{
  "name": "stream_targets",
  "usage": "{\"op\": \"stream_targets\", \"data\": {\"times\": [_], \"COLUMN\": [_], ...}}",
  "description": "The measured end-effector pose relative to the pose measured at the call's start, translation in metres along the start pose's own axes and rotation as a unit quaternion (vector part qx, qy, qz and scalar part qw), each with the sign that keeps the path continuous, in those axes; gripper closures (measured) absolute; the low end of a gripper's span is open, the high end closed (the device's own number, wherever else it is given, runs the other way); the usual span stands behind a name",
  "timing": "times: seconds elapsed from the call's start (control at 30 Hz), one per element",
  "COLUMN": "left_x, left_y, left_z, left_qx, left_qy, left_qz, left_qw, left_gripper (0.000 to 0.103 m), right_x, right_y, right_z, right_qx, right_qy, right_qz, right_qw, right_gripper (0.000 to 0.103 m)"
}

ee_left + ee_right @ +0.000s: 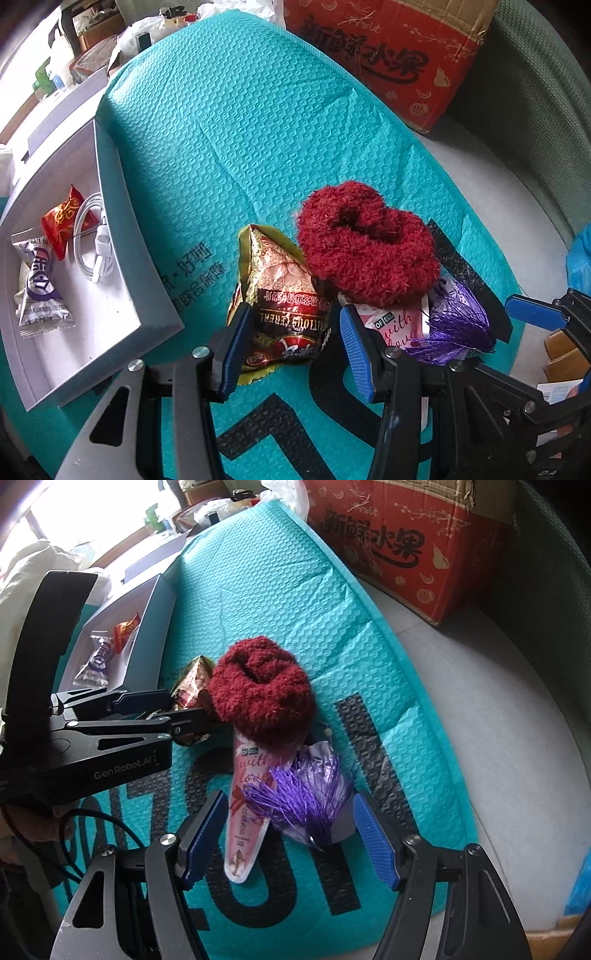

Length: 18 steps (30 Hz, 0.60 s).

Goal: Organize soft objects
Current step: 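Grasp the gold-brown snack bag with left tool while right tool approaches the pink packet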

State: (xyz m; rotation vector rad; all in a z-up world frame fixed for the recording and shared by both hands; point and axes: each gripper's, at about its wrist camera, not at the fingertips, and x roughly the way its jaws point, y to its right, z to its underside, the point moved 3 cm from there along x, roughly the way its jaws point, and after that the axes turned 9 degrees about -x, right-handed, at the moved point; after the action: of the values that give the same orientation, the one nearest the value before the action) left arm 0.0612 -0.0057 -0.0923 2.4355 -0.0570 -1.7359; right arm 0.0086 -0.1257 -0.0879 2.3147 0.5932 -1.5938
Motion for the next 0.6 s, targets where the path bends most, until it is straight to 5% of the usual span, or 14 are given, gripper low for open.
{"op": "stream_targets", "data": {"times": [0.23,0.33,0.47,0.6], "left_x": [0.004,0.011,0.028,0.038], "left_y": [0.003,0.003,0.005,0.007], "left_z": [0.0,0.001,-0.003,0.002], "left_qx": [0.02,0.033,0.041,0.051], "left_qy": [0.001,-0.002,-0.011,-0.005], "left_qz": [-0.002,-0.032,-0.036,-0.069], "left_qw": [0.9998,0.999,0.9985,0.9963], "left_gripper": [0.055,0.055,0.034,0.034], "right_x": [0.005,0.01,0.015,0.017], "right_y": [-0.008,-0.012,-0.017,-0.019], "right_z": [-0.005,-0.006,-0.006,-0.007], "right_qx": [-0.009,-0.014,-0.015,-0.019], "right_qy": [0.002,-0.003,-0.007,-0.007], "right_qz": [-0.008,-0.01,-0.011,-0.006], "right_qw": [1.0,1.0,1.0,1.0], "right_gripper": [0.032,0.032,0.032,0.032]}}
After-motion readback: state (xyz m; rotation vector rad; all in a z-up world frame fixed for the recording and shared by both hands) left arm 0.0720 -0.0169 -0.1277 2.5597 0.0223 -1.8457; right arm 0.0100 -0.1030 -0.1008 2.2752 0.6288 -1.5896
